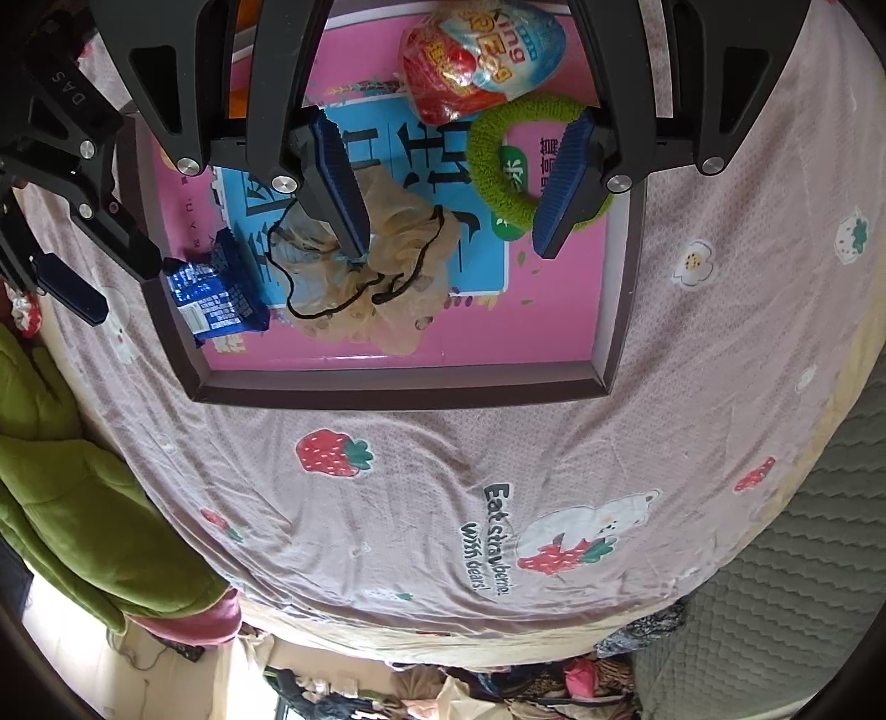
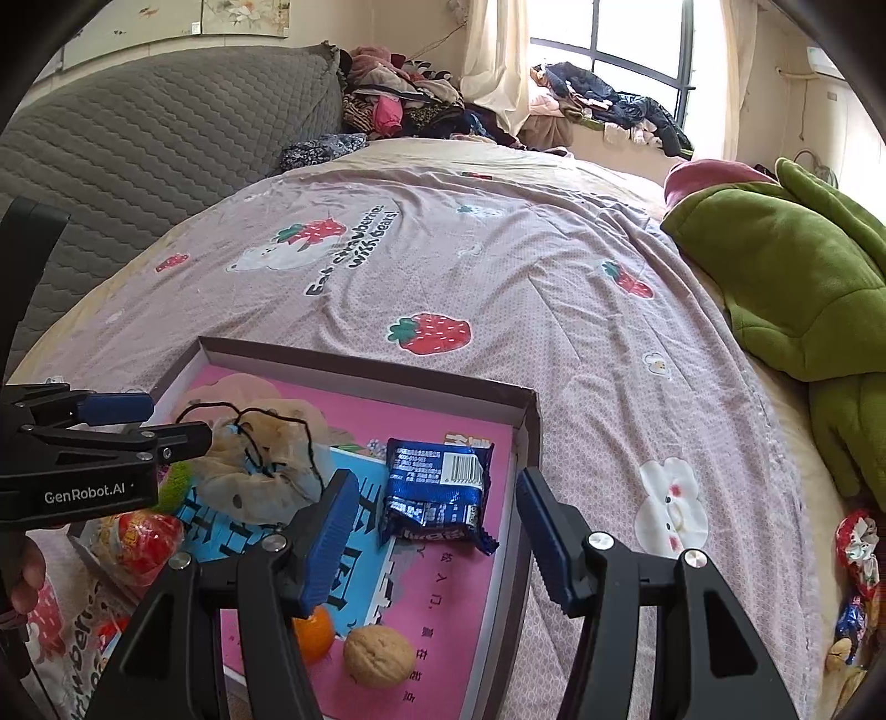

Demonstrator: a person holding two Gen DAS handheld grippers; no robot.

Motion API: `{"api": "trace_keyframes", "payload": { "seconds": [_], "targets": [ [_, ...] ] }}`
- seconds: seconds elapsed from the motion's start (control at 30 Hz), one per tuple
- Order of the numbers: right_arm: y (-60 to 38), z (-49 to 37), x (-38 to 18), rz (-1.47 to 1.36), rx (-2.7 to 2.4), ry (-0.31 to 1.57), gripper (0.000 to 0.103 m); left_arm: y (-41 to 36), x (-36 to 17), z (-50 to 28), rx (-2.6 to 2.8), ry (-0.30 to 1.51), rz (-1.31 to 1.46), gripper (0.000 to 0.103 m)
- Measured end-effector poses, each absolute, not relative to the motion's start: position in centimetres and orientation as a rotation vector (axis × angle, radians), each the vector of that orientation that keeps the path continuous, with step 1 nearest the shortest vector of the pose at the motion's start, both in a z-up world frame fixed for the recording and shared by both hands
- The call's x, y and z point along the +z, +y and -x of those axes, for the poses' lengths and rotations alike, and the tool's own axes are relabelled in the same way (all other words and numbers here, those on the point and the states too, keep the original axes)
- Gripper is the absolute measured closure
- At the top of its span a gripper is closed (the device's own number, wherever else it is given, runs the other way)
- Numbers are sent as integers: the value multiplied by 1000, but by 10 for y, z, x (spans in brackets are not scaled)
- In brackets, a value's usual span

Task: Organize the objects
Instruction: 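Withdraw both tools from the tray, then pull both open tools back from the tray toward the loose items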

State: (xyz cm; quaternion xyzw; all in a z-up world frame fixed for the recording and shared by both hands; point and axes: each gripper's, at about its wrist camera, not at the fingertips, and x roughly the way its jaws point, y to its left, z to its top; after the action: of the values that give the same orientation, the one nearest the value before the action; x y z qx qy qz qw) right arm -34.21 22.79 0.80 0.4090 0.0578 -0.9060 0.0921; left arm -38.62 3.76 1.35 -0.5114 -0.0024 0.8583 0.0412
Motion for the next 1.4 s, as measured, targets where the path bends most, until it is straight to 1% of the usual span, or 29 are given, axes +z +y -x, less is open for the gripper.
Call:
{"api": "trace_keyframes", "payload": {
  "seconds": [0.47, 0.73, 1.03, 1.4],
  "targets": [
    [224, 321, 37, -1160, -2728, 189, 43, 33, 31, 356, 2643, -4, 1513, 40],
    [220, 303, 59, -1117, -2748, 212, 43, 32, 52, 335, 2676, 5, 1459, 40],
    [222, 278, 80, -1062, -2789, 193, 43, 33, 72, 310, 2685, 11, 1417, 40],
    [219, 241, 99, -1012, -2799, 201, 43, 30, 94, 275, 2709, 14, 1355, 40]
  ]
}}
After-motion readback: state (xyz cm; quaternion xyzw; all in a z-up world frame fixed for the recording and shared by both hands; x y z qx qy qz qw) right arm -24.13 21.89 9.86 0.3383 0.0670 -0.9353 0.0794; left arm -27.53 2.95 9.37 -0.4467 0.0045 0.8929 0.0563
